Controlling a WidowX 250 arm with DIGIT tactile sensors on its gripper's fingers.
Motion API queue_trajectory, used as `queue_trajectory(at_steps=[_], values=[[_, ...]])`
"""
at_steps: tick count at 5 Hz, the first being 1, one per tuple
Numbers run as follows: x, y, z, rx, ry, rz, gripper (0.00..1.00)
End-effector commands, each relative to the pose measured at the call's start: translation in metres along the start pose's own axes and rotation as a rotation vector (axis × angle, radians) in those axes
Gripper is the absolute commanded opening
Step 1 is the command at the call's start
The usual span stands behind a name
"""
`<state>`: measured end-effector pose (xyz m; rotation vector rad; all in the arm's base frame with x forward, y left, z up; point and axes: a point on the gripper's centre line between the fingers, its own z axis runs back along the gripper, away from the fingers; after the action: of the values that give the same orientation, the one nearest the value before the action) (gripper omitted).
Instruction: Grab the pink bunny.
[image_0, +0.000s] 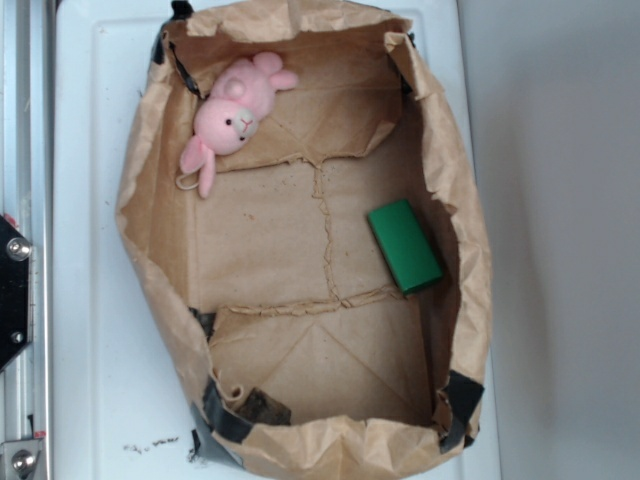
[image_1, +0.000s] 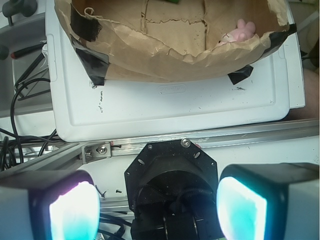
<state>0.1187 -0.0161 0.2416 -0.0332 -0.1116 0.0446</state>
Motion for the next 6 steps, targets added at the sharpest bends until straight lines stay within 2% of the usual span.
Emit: queue_trajectory(at_steps=[1,2,3,4,5,6], values=[[0.000,0.000,0.000,0.000,0.000,0.000,1.00],[0.047,0.009,-0.004,-0.012,-0.043,0.087,1.00],[0.084,0.015,-0.012,-0.004,-0.060,0.131,1.00],[0.113,0.026,-0.028,0.009,-0.078,0.157,1.00],[0.132,0.038,-0.053,-0.026,-0.095,0.140,1.00],[0.144,0.050,-0.093,-0.073,-0.076,0.107,1.00]])
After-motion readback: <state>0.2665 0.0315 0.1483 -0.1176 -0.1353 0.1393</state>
